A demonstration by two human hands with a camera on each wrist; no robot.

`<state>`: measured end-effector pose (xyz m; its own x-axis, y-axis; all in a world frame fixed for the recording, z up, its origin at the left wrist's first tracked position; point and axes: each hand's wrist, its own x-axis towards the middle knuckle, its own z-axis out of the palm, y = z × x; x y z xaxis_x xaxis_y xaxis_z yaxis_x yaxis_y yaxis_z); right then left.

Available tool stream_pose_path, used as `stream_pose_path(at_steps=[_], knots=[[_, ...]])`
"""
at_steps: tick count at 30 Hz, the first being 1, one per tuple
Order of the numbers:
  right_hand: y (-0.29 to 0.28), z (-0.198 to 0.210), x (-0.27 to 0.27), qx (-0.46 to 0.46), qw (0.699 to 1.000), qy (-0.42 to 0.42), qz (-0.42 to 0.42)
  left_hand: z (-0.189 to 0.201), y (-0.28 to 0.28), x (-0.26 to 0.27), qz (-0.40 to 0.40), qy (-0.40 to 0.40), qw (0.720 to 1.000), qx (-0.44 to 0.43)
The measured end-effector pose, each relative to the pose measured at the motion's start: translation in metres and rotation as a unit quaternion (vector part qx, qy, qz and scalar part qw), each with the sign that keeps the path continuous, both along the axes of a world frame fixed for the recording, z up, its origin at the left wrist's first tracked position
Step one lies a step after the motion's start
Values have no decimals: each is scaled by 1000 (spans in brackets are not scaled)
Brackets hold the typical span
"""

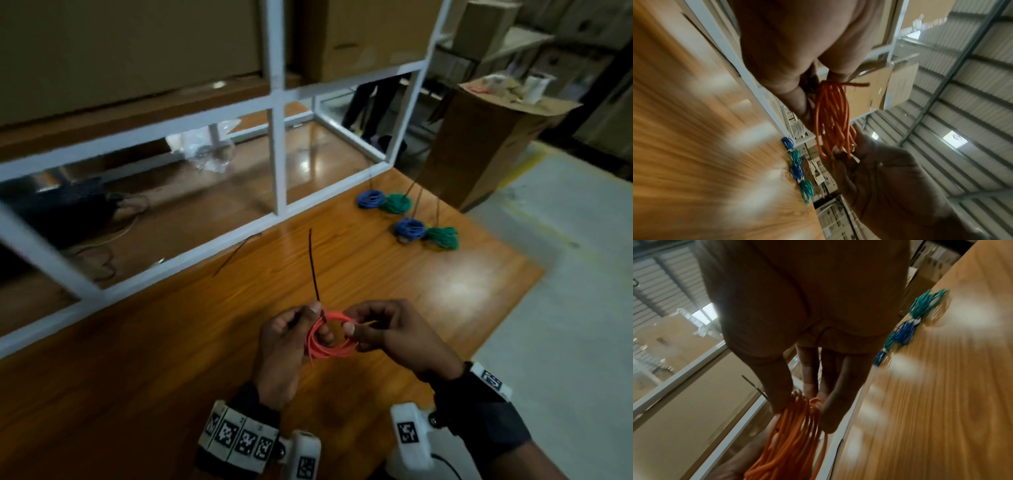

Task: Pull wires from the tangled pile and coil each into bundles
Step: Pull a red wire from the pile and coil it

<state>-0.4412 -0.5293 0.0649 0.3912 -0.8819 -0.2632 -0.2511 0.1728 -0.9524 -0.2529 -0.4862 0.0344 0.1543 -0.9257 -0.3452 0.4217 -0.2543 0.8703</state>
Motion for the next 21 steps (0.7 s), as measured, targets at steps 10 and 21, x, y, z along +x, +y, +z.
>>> stream_pose_path(at_steps=[10,21], knots=[[-140,-54,-205,4,955,-12,-295,-42,-157,-144,-122,-275,953,46],[-237,-109,-274,55,962,85,-252,-81,-211,-171,-188,-590,777,111]])
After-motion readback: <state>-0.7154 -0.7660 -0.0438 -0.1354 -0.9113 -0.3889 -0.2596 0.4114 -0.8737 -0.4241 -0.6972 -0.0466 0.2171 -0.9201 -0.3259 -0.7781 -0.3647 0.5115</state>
